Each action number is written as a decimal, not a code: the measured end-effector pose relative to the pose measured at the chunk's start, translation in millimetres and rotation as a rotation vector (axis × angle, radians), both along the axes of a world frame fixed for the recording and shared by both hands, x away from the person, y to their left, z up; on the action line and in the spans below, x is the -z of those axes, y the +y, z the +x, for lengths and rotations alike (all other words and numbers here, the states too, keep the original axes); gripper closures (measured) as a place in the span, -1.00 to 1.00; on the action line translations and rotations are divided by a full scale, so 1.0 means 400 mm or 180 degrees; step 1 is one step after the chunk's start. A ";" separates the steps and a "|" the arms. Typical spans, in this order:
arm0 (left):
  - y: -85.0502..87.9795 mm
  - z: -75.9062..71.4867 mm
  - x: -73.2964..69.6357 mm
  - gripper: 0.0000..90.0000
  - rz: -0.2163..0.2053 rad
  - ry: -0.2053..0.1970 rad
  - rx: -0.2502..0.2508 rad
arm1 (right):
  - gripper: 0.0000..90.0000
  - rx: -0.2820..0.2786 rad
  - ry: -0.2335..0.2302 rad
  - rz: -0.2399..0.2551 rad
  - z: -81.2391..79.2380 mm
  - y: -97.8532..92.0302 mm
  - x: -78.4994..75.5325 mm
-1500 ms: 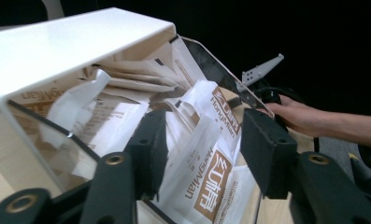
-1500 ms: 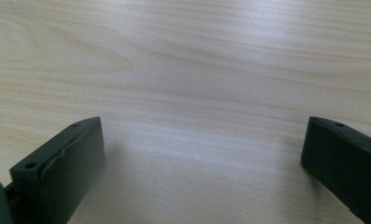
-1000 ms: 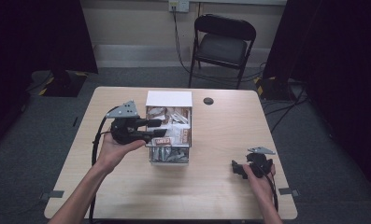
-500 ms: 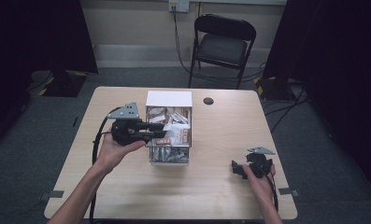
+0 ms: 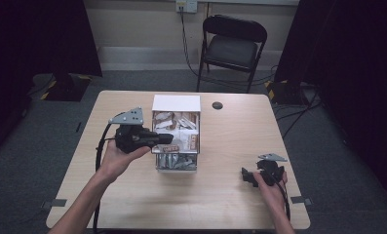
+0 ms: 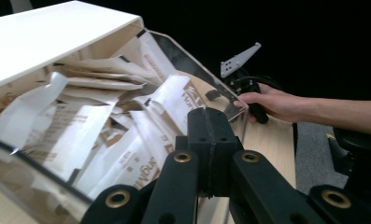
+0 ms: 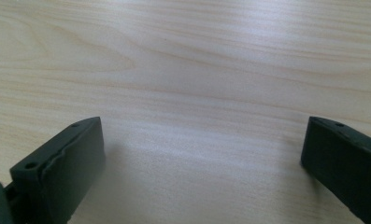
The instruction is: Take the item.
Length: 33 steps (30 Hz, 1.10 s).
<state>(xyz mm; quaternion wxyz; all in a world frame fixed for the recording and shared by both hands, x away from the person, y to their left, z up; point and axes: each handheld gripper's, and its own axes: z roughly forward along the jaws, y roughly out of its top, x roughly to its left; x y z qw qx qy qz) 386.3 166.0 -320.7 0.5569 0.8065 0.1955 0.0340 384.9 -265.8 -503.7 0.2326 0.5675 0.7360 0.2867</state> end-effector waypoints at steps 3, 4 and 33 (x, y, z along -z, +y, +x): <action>-0.005 -0.004 -0.002 1.00 -0.0045 0.0027 0.0053 | -1.00 0.0000 0.0000 0.0000 0.000 0.000 0.000; -0.008 -0.005 -0.003 1.00 -0.0047 0.0035 0.0075 | -1.00 0.0000 0.0001 0.0001 0.000 0.000 0.000; -0.027 0.003 0.020 0.87 0.0205 0.0146 0.0090 | -1.00 0.0000 0.0001 0.0001 0.000 0.000 0.000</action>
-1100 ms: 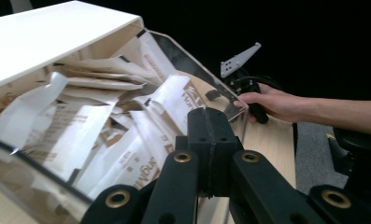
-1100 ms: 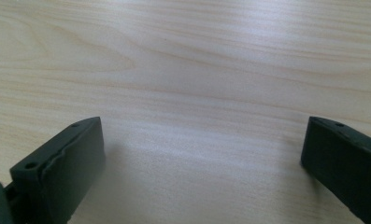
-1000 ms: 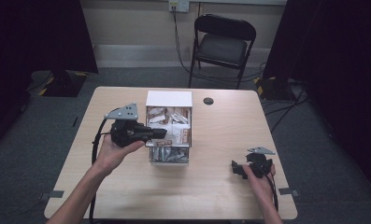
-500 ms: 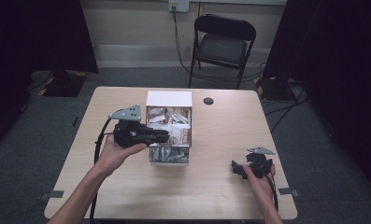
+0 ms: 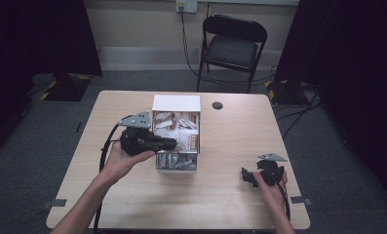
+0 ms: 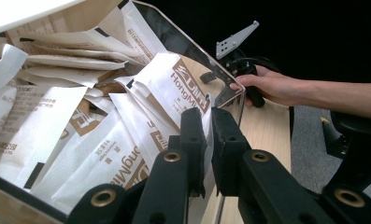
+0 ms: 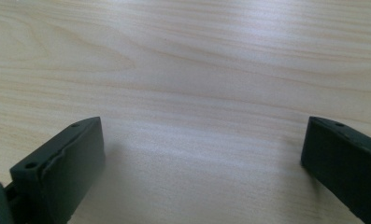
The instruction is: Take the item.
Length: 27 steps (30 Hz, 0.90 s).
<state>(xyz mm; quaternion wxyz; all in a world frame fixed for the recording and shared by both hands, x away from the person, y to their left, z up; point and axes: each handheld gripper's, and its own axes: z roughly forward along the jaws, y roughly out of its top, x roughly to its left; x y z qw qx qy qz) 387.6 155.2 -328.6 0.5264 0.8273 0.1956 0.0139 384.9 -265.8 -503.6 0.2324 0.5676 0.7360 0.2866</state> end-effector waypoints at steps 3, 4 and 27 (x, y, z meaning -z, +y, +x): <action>-0.003 -0.001 0.000 0.88 0.0043 -0.0019 -0.0045 | -1.00 0.0000 0.0000 0.0000 0.000 0.000 0.000; -0.004 -0.002 -0.001 0.89 0.0059 -0.0034 -0.0043 | -1.00 0.0000 0.0000 -0.0001 0.000 0.000 0.000; 0.009 0.001 -0.006 1.00 -0.0225 -0.0010 -0.0132 | -1.00 0.0000 0.0000 0.0000 0.000 0.000 0.000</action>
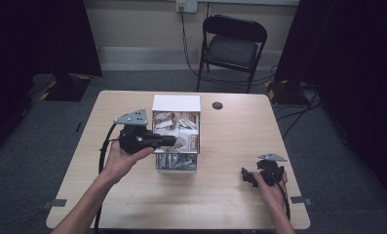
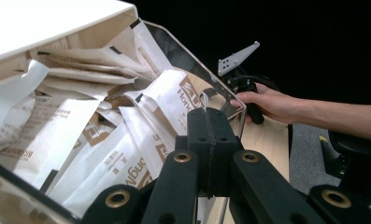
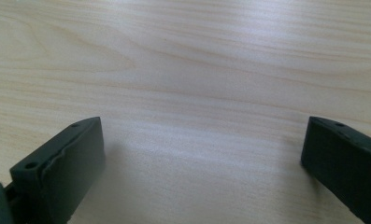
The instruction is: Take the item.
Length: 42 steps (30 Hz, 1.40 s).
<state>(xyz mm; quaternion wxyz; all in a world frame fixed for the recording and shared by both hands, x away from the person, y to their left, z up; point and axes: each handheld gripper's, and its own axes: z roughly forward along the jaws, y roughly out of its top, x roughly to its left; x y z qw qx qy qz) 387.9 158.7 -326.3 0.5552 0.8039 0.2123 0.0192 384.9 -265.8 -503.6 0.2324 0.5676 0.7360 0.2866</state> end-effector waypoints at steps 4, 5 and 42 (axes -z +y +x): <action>-0.002 -0.001 0.001 1.00 -0.0010 -0.0007 0.0006 | -1.00 0.0000 0.0000 0.0000 0.000 0.000 0.000; -0.002 -0.002 0.000 1.00 -0.0019 -0.0007 0.0006 | -1.00 0.0000 -0.0001 0.0001 0.000 0.000 0.000; 0.049 -0.036 -0.070 1.00 -0.0274 -0.0203 -0.0026 | -1.00 -0.0008 -0.0001 0.0001 0.001 0.000 0.000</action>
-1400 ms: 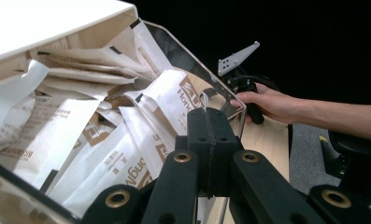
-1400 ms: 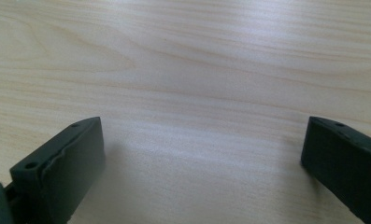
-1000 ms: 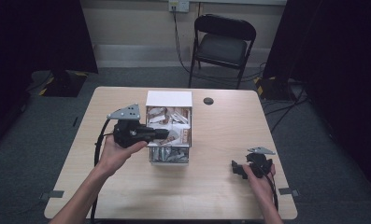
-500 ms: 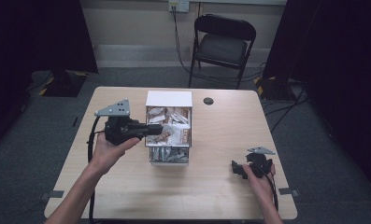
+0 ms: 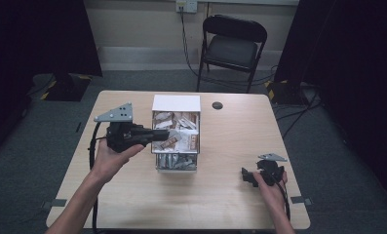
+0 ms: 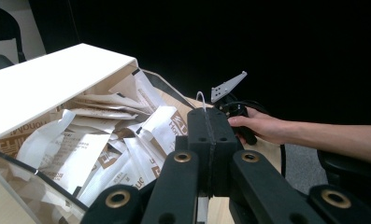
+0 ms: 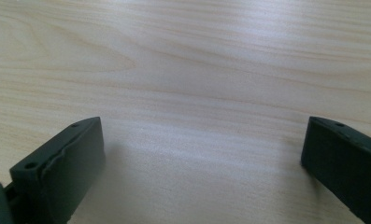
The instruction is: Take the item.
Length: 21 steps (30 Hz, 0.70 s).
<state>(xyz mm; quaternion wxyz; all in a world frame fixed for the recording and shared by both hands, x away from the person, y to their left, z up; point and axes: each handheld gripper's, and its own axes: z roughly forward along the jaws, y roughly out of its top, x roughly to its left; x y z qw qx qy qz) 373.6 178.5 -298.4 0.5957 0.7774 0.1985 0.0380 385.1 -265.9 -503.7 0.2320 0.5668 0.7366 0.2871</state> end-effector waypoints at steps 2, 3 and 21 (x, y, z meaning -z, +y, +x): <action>0.003 -0.001 -0.004 1.00 -0.0012 -0.0016 -0.0009 | -1.00 0.0000 0.0001 0.0000 0.000 0.000 0.000; 0.006 -0.001 -0.006 1.00 -0.0014 -0.0017 -0.0013 | -1.00 0.0003 0.0001 0.0001 0.000 0.000 0.000; 0.056 -0.013 -0.039 1.00 -0.0128 -0.0115 -0.0109 | -1.00 0.0002 0.0000 -0.0001 0.000 0.000 0.000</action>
